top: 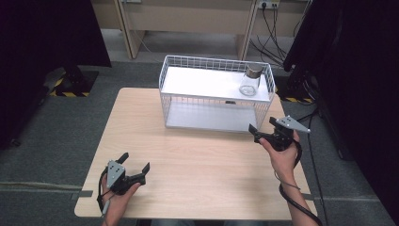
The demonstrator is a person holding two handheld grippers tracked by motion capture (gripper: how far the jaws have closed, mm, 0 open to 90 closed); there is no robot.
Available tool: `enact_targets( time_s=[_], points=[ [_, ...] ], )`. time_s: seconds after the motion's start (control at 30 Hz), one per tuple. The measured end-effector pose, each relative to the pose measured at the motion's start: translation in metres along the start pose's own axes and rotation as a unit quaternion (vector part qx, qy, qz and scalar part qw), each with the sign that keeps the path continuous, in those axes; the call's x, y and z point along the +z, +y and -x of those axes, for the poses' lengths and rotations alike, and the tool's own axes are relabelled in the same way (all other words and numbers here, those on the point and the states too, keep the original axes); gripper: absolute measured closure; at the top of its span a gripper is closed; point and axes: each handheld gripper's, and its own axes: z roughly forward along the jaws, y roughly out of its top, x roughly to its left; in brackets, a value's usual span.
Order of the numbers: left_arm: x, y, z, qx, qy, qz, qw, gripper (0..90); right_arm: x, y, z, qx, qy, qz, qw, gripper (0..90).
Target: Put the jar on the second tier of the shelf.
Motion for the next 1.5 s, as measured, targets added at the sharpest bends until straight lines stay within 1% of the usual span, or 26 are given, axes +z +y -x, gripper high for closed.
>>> enact_targets(
  time_s=[0.47, 0.87, 1.03, 1.27, 1.5],
  points=[
    [0.000, 0.000, 0.000, 0.000, 0.000, 0.001, 1.0000, 5.8, -0.008, -0.016, -0.001, -0.002, 0.000, -0.008, 1.0000, 3.3],
    [0.000, 0.000, 0.000, 0.000, 0.001, 0.001, 1.0000, 5.8, -0.019, -0.034, 0.004, 0.010, 0.001, -0.013, 0.9999, 3.3],
    [0.000, 0.000, 0.000, 0.000, 0.001, 0.001, 1.0000, 5.8, -0.023, -0.042, 0.005, 0.010, 0.001, -0.018, 0.9998, 3.3],
    [0.000, 0.000, 0.001, 0.001, 0.001, 0.001, 1.0000, 5.8, -0.031, -0.056, 0.007, 0.015, -0.004, -0.025, 0.9996, 3.3],
    [0.000, 0.000, 0.001, 0.002, 0.001, 0.002, 1.0000, 5.8, -0.038, -0.067, 0.008, 0.017, -0.009, -0.026, 0.9995, 3.3]
  ],
)
